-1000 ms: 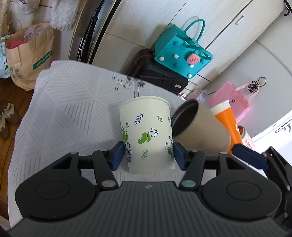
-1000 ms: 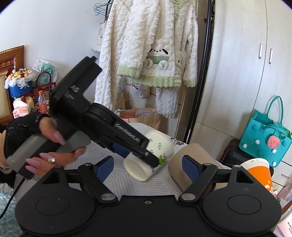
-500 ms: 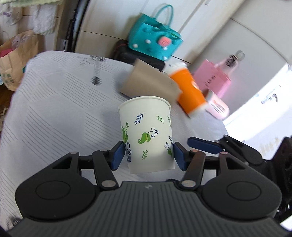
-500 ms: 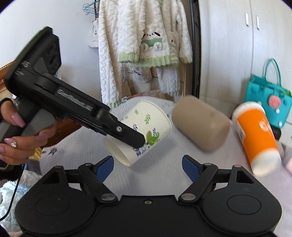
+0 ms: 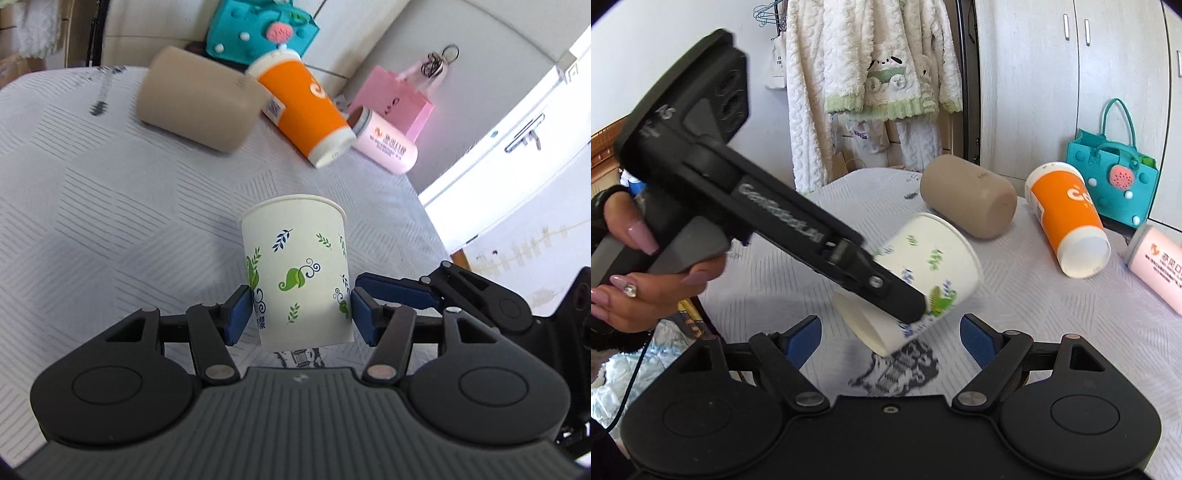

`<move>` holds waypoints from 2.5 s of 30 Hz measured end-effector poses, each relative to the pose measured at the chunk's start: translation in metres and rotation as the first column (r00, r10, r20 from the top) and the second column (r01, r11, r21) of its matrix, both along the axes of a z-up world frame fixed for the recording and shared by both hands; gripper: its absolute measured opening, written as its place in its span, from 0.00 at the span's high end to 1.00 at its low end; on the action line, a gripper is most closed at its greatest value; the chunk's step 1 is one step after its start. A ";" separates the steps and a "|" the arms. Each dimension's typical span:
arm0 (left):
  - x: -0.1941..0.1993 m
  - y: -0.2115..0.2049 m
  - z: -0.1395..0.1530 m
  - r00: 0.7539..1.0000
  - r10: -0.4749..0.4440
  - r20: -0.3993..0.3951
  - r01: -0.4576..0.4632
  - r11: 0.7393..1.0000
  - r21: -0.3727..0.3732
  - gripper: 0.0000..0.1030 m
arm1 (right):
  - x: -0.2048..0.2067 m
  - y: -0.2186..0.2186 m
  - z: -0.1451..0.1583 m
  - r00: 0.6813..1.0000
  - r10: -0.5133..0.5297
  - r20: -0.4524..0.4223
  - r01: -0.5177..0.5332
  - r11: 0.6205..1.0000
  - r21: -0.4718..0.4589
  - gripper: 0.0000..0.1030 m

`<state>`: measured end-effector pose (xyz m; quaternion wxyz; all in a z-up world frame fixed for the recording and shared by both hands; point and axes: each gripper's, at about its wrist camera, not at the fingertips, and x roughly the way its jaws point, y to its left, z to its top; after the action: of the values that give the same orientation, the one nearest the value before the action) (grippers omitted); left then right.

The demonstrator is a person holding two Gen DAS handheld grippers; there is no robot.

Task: Flip cup upright
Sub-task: 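Lift the white cup with the left tool and rotate it upright, then lower the upright white cup onto the table and open the left tool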

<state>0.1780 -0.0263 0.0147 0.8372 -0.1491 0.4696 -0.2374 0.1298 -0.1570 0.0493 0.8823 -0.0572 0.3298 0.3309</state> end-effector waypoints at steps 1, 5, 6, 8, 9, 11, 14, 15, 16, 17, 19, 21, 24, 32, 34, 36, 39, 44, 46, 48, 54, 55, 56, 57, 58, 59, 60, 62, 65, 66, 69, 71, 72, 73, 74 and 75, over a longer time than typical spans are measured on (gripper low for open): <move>0.002 -0.003 -0.003 1.000 0.001 -0.005 -0.001 1.000 0.002 0.45 | 0.000 -0.001 -0.001 1.000 -0.001 -0.003 0.001 1.000 0.002 0.17; 0.009 -0.010 -0.013 0.999 -0.003 -0.033 0.003 1.000 0.000 0.44 | 0.003 -0.004 -0.005 0.999 -0.017 -0.029 0.018 1.000 0.010 0.17; 0.010 -0.011 -0.014 0.999 -0.005 -0.036 0.005 1.000 0.003 0.44 | 0.004 -0.004 -0.006 0.999 -0.018 -0.034 0.018 1.000 0.011 0.17; 0.011 -0.013 -0.013 1.000 -0.016 -0.024 0.016 1.000 0.010 0.44 | 0.002 -0.007 -0.010 0.999 -0.017 -0.041 0.017 1.000 0.012 0.17; 0.011 -0.013 -0.013 1.000 -0.016 -0.021 0.017 1.000 0.010 0.44 | 0.002 -0.007 -0.011 0.999 -0.016 -0.045 0.016 1.000 0.015 0.17; 0.011 -0.013 -0.012 0.999 -0.024 -0.023 0.024 1.000 0.010 0.40 | 0.005 -0.007 -0.013 0.998 -0.014 -0.061 0.016 1.000 0.027 0.17; 0.009 -0.010 -0.009 0.999 -0.043 -0.014 0.044 0.999 0.005 0.27 | 0.009 -0.008 -0.014 0.996 -0.014 -0.087 0.018 0.999 0.050 0.16; 0.008 -0.008 -0.007 0.999 -0.048 -0.005 0.048 0.999 0.005 0.24 | 0.010 -0.009 -0.014 0.995 -0.014 -0.097 0.020 0.998 0.057 0.16; 0.008 -0.007 -0.005 0.999 -0.048 0.005 0.048 0.999 0.005 0.23 | 0.011 -0.009 -0.014 0.994 -0.013 -0.108 0.020 0.998 0.064 0.16; 0.008 -0.004 -0.002 0.999 -0.051 0.015 0.051 0.999 0.007 0.23 | 0.014 -0.011 -0.013 0.993 -0.011 -0.121 0.020 0.997 0.074 0.16; 0.007 0.000 0.002 0.998 -0.062 0.030 0.062 0.998 0.004 0.19 | 0.019 -0.013 -0.012 0.988 -0.006 -0.154 0.021 0.995 0.094 0.13; 0.009 0.006 0.005 0.998 -0.061 0.034 0.062 0.998 -0.006 0.19 | 0.025 -0.015 -0.009 0.980 0.005 -0.197 0.018 0.993 0.115 0.10; 0.014 0.012 0.006 0.998 -0.062 0.028 0.062 0.998 -0.011 0.22 | 0.037 -0.016 -0.007 0.963 0.023 -0.268 0.016 0.990 0.143 0.07; 0.036 0.022 -0.005 0.995 -0.085 -0.053 0.080 0.993 -0.089 0.47 | 0.075 -0.023 -0.014 0.889 0.040 -0.457 0.075 0.970 0.231 0.07; 0.040 0.024 -0.007 0.995 -0.084 -0.060 0.077 0.991 -0.107 0.48 | 0.080 -0.026 -0.019 0.878 0.041 -0.477 0.089 0.965 0.247 0.08; 0.042 0.025 -0.007 0.995 -0.082 -0.053 0.077 0.992 -0.104 0.48 | 0.083 -0.027 -0.022 0.875 0.037 -0.483 0.097 0.964 0.249 0.12; 0.041 0.027 -0.006 0.996 -0.091 -0.022 0.089 0.992 -0.093 0.49 | 0.086 -0.029 -0.026 0.871 0.013 -0.490 0.114 0.967 0.229 0.26; 0.033 0.028 -0.004 0.994 -0.104 0.035 0.107 0.990 -0.088 0.49 | 0.081 -0.030 -0.023 0.903 0.017 -0.429 0.082 0.974 0.211 0.30; 0.029 0.028 0.000 0.992 -0.106 0.066 0.111 0.991 -0.080 0.49 | 0.076 -0.027 -0.019 0.930 0.015 -0.368 0.057 0.981 0.185 0.30; 0.025 0.026 0.004 0.989 -0.105 0.106 0.113 0.991 -0.067 0.49 | 0.070 -0.023 -0.014 0.958 0.013 -0.288 0.030 0.989 0.146 0.30; 0.019 0.020 0.015 0.963 -0.109 0.246 0.117 0.993 -0.018 0.49 | 0.050 0.003 -0.008 1.000 -0.004 -0.001 0.004 0.998 -0.057 0.30; 0.019 0.019 0.016 0.958 -0.110 0.266 0.117 0.993 -0.010 0.49 | 0.049 0.006 -0.009 0.999 -0.007 0.037 0.010 0.997 -0.082 0.30; 0.018 0.019 0.016 0.952 -0.108 0.285 0.114 0.993 -0.003 0.49 | 0.049 0.006 -0.008 0.998 -0.011 0.062 0.016 0.996 -0.092 0.31; 0.018 0.018 0.017 0.946 -0.106 0.305 0.111 0.994 0.001 0.49 | 0.050 0.005 -0.008 0.997 -0.014 0.082 0.022 0.995 -0.094 0.31; 0.017 0.017 0.018 0.939 -0.106 0.326 0.110 0.994 0.005 0.49 | 0.051 0.004 -0.009 0.994 -0.015 0.106 0.026 0.995 -0.099 0.31; 0.016 0.016 0.018 0.934 -0.105 0.343 0.108 0.994 0.009 0.49 | 0.052 0.004 -0.010 0.991 -0.018 0.129 0.031 0.994 -0.104 0.31; 0.017 0.015 0.019 0.930 -0.102 0.354 0.104 0.994 0.013 0.49 | 0.052 0.007 -0.011 0.988 -0.018 0.156 0.036 0.993 -0.112 0.31; 0.017 0.014 0.019 0.920 -0.099 0.379 0.095 0.995 0.031 0.49 | 0.050 0.012 -0.015 0.974 -0.010 0.224 0.043 0.988 -0.145 0.31; 0.017 0.013 0.018 0.909 -0.102 0.404 0.090 0.995 0.049 0.49 | 0.045 0.025 -0.021 0.940 0.018 0.341 0.068 0.969 -0.238 0.31; 0.017 0.013 0.017 0.907 -0.102 0.408 0.088 0.995 0.053 0.49 | 0.045 0.028 -0.023 0.930 0.028 0.366 0.074 0.962 -0.263 0.31; 0.018 0.011 0.013 0.907 -0.104 0.408 0.082 0.994 0.072 0.49 | 0.048 0.029 -0.026 0.922 0.048 0.384 0.071 0.955 -0.289 0.31; 0.018 0.009 0.010 0.909 -0.110 0.402 0.080 0.993 0.091 0.49 | 0.053 0.028 -0.027 0.932 0.052 0.359 0.056 0.957 -0.283 0.31; 0.018 0.008 0.008 0.909 -0.111 0.402 0.078 0.992 0.098 0.49 | 0.052 0.028 -0.026 0.936 0.050 0.348 0.053 0.959 -0.280 0.31; 0.019 0.008 0.006 0.909 -0.109 0.402 0.074 0.992 0.102 0.49 | 0.053 0.027 -0.026 0.939 0.050 0.340 0.048 0.960 -0.275 0.31; 0.020 0.007 0.005 0.909 -0.109 0.401 0.072 0.992 0.106 0.49 | 0.054 0.028 -0.026 0.941 0.051 0.335 0.045 0.961 -0.271 0.31; 0.020 0.008 0.003 0.911 -0.106 0.398 0.070 0.992 0.102 0.49 | 0.055 0.028 -0.027 0.943 0.049 0.330 0.044 0.963 -0.267 0.31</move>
<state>0.1983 -0.0186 0.0177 0.9100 -0.0397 0.3033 -0.2800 0.1851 -0.1292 0.0227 0.9087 -0.2330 0.2179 0.2694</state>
